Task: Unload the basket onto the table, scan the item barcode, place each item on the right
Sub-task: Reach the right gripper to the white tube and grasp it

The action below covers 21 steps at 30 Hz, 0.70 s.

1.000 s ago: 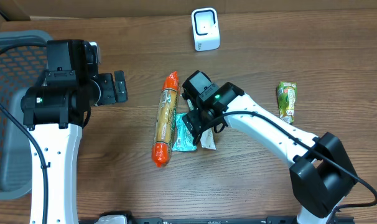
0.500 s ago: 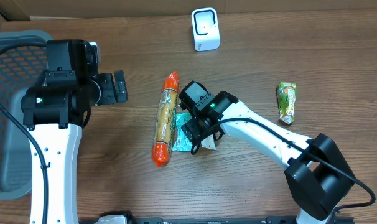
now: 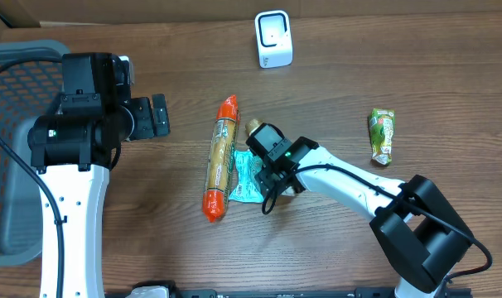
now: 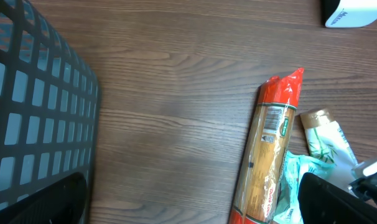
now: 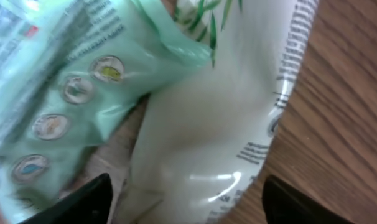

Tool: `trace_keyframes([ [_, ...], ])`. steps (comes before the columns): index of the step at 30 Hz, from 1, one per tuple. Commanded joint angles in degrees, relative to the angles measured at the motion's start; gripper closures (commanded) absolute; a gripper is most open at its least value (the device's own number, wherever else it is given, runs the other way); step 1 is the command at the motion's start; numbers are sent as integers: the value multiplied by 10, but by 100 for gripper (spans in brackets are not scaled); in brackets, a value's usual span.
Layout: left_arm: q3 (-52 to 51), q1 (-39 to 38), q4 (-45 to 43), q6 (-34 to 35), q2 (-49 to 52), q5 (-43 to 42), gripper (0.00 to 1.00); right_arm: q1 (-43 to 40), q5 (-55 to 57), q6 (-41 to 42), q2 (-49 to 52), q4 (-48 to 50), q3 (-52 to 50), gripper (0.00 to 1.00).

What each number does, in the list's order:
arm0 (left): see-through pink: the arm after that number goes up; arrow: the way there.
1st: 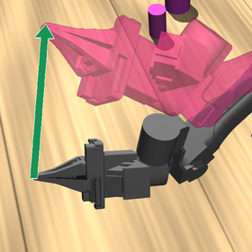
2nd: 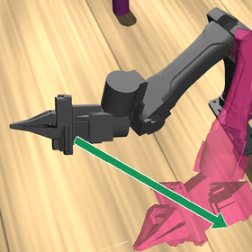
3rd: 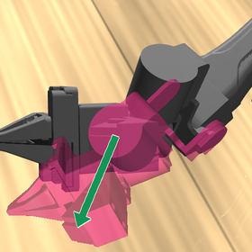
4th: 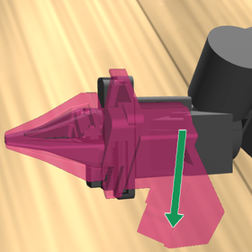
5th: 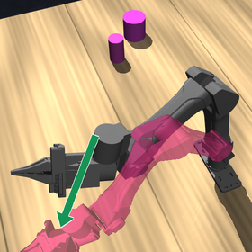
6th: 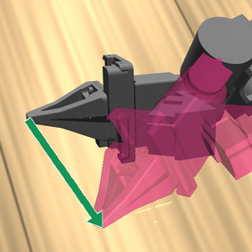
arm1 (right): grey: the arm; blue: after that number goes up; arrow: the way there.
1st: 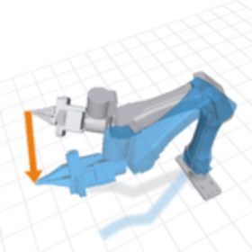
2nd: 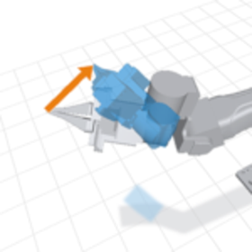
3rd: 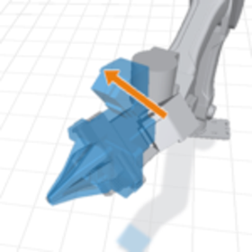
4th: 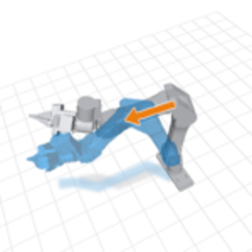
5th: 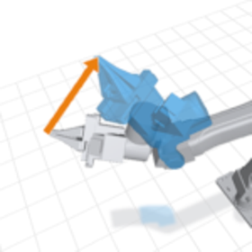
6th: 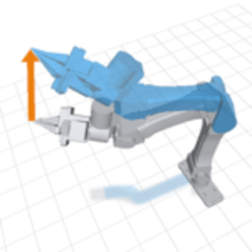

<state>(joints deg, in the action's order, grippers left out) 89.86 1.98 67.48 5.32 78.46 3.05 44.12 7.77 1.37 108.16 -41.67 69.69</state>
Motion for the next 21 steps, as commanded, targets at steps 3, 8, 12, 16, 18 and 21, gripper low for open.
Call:
trace_keyframes([
  [3, 10, -1, -2, -15, 2, 3, 0, -11, 27, -8, -7, 26, -9, 50],
  [8, 10, -1, -2, -15, 2, 3, 0, -11, 27, -8, -7, 39, -5, 96],
  [12, 10, -1, -2, -15, 2, 3, 0, -11, 27, 18, -7, 34, 7, 96],
  [16, 10, -1, -2, -15, 2, 3, 0, -15, 7, 49, -15, 1, 38, 96],
  [18, 10, -1, -2, -15, 2, 3, 0, -27, -38, 48, -27, -23, 59, 96],
  [21, 10, -1, -2, -15, 2, 3, 0, -53, -64, 49, -54, -54, 80, 96],
])
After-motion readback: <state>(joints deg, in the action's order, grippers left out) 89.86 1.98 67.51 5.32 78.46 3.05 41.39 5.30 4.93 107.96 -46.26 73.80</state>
